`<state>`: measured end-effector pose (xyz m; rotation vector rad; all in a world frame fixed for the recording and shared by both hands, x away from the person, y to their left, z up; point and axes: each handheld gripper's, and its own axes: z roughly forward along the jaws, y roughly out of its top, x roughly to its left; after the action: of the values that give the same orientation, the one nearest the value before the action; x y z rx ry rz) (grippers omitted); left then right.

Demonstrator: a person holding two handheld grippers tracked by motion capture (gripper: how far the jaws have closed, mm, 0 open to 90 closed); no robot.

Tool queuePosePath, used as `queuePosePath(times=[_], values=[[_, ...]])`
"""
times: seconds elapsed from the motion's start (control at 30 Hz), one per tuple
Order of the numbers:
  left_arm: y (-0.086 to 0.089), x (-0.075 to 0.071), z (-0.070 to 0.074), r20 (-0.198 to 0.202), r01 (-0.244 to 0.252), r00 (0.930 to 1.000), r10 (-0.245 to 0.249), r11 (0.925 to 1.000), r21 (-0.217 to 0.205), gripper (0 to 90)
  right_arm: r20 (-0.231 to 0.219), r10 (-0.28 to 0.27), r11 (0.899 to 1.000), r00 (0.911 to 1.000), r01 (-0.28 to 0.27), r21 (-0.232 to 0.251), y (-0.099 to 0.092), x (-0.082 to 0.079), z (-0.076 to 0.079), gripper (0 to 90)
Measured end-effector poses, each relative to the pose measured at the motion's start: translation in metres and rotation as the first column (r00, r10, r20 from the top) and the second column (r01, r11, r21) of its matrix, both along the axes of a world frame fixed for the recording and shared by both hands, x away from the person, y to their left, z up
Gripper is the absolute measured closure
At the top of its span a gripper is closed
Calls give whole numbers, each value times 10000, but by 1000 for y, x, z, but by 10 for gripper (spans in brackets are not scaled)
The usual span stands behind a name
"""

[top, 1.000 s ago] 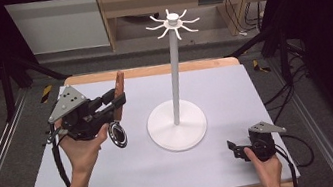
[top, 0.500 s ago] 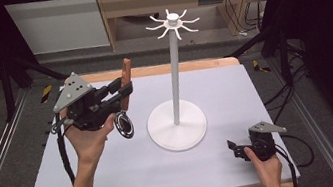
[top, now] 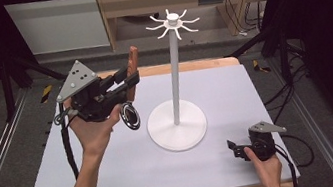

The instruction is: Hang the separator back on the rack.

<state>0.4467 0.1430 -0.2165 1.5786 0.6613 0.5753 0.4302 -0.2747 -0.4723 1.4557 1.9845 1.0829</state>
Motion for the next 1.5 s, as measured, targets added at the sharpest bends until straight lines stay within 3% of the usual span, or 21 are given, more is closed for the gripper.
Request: queuePosePath(times=[0.93, 1.07, 1.5], values=[[-35, 9, 20, 328, 58, 9994, -66, 9997, 227, 673, -35, -5, 10000, 10000, 5, 13, -1, 1, 0, 60], [-38, 12, 21, 191, 197, 9996, -198, 9998, 72, 673, -68, -10, 10000, 10000, 10, 45, -1, 1, 0, 60], [-50, 19, 19, 170, 42, 9998, -46, 9996, 263, 672, -133, -40, 9999, 9999, 41, 111, -1, 0, 0, 60]])
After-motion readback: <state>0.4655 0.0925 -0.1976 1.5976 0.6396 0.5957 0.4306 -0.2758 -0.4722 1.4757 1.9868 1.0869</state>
